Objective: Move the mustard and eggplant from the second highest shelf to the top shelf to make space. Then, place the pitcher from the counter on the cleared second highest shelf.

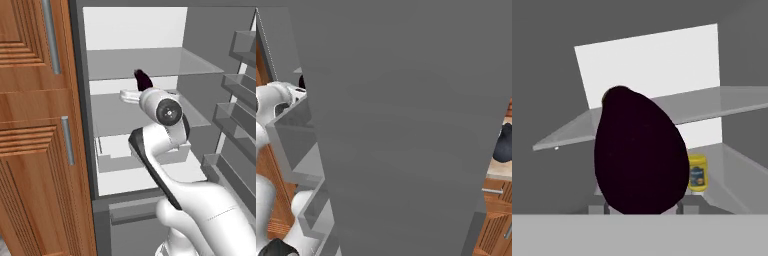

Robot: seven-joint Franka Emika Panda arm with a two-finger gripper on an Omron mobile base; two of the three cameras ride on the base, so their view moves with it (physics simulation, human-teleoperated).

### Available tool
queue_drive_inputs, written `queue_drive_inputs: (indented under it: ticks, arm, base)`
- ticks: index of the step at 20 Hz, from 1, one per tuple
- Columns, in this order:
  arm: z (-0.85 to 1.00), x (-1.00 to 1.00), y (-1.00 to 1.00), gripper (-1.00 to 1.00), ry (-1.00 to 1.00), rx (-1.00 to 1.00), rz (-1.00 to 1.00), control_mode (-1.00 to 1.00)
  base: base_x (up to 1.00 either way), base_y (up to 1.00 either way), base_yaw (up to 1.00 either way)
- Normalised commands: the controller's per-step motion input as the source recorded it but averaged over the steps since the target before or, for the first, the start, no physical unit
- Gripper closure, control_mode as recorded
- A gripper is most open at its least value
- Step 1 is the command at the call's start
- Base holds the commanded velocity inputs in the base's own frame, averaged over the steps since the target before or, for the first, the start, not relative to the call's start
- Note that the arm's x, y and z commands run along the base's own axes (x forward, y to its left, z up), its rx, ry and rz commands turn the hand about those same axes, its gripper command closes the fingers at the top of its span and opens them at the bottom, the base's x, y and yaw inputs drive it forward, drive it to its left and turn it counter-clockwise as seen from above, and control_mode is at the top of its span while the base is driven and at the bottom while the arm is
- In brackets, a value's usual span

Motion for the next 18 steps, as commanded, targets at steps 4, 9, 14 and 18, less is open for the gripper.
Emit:
queue_drive_inputs:
  ticks: [4,9,14,18]
  arm:
    - [0.45,0.06,0.02,1.00,0.04,-0.01,0.00,-1.00]
    - [0.23,0.33,-0.01,1.00,0.12,0.00,0.00,-1.00]
    - [0.02,0.55,-0.13,1.00,0.12,0.00,0.00,-1.00]
    - [0.00,0.62,-0.12,1.00,0.16,0.00,0.00,-1.00]
  base:
    - [0.00,0.00,0.00]
    - [0.00,0.00,0.00]
    - [0.00,0.00,0.00]
    - [0.00,0.00,0.00]
